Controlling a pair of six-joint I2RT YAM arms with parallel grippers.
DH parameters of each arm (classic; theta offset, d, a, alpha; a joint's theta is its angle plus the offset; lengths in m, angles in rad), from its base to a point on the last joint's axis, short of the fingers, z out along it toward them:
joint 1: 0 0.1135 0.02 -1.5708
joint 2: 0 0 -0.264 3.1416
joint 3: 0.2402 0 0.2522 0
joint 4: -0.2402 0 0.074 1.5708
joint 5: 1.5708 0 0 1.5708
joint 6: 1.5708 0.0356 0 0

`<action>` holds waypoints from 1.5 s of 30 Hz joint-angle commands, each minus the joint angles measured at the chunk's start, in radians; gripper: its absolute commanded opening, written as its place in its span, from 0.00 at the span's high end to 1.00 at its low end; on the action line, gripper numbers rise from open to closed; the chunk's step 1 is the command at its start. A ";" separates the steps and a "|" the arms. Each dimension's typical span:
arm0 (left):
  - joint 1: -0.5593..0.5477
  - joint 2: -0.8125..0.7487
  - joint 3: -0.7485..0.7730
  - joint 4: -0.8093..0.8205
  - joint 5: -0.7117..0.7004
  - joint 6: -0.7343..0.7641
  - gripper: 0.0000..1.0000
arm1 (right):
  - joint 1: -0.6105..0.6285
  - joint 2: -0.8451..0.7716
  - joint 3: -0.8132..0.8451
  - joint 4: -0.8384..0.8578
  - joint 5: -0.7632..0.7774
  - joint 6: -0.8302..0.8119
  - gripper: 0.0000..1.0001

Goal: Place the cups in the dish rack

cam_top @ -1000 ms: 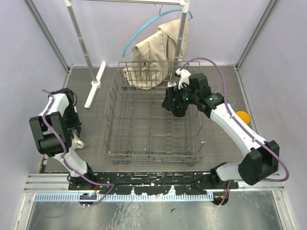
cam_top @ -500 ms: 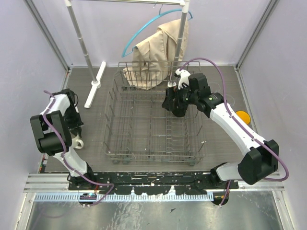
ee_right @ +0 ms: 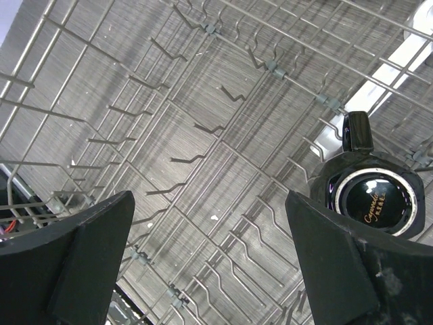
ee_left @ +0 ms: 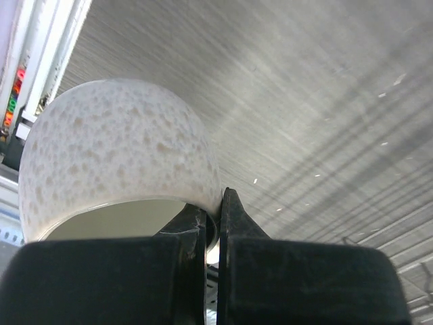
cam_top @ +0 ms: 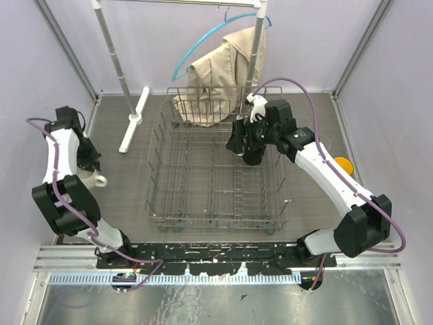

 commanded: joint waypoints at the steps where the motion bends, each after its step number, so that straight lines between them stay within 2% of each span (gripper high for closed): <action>1: 0.012 -0.091 0.102 0.011 0.051 -0.074 1.00 | 0.000 -0.002 0.063 0.016 -0.043 0.031 0.00; 12: -0.003 -0.194 0.338 0.020 0.254 -0.213 1.00 | 0.032 0.031 0.128 -0.014 -0.128 0.117 0.01; 20: -0.106 -0.189 0.599 -0.055 0.365 -0.260 1.00 | 0.047 0.065 0.208 -0.040 -0.240 0.223 0.01; 26: -0.207 -0.197 0.691 -0.020 0.446 -0.331 1.00 | 0.047 0.076 0.213 0.036 -0.412 0.379 0.01; 29: -0.235 -0.211 0.696 0.018 0.505 -0.370 1.00 | 0.047 0.072 0.193 0.133 -0.494 0.515 0.02; 32: -0.267 -0.227 0.696 0.070 0.555 -0.410 1.00 | 0.047 0.069 0.134 0.308 -0.589 0.688 0.02; 36: -0.335 -0.241 0.661 0.141 0.620 -0.464 1.00 | 0.048 0.066 0.004 0.698 -0.673 1.021 0.02; 41: -0.464 -0.286 0.522 0.303 0.666 -0.539 1.00 | 0.077 0.115 -0.111 1.083 -0.680 1.381 0.03; 45: -0.582 -0.300 0.446 0.391 0.653 -0.507 1.00 | 0.101 0.160 -0.118 1.260 -0.659 1.551 0.06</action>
